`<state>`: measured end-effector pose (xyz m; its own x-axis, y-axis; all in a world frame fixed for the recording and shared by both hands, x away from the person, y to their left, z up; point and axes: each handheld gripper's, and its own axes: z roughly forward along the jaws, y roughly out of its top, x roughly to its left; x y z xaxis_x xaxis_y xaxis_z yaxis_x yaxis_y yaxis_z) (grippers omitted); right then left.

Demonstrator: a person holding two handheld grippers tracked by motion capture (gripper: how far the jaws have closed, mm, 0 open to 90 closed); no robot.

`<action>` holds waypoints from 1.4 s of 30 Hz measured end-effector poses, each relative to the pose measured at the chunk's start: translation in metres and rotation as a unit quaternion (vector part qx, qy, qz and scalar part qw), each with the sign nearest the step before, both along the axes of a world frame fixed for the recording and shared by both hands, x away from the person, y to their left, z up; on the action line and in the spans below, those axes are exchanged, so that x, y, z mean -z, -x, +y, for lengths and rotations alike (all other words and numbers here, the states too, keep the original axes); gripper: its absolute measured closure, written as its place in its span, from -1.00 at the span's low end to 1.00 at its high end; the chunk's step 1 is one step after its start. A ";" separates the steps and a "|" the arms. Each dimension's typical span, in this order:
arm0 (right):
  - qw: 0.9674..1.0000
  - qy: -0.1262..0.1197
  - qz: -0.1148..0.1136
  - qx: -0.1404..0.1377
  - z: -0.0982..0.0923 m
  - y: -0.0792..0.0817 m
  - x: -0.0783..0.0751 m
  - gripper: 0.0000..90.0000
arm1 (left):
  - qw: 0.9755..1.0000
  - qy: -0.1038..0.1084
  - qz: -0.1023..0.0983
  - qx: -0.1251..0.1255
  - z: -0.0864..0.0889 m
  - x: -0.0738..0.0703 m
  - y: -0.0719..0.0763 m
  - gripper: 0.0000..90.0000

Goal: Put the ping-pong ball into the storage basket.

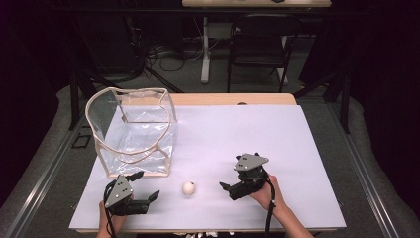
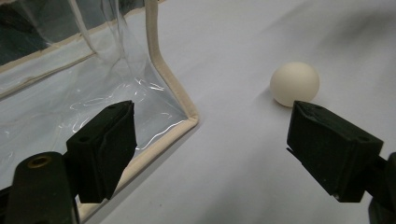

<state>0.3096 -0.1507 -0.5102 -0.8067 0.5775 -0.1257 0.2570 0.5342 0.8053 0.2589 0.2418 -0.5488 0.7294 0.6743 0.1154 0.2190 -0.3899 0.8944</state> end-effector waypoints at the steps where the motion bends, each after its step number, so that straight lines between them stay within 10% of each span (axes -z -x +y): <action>1: 1.000 0.001 0.001 -0.001 0.002 0.000 0.000 -1.00 | 1.000 0.001 0.000 0.001 0.000 0.000 0.000 -0.65; 42: 0.999 0.018 0.018 -0.044 0.052 -0.024 0.004 -1.00 | 1.000 -0.002 0.000 0.007 -0.002 0.000 0.000 -0.65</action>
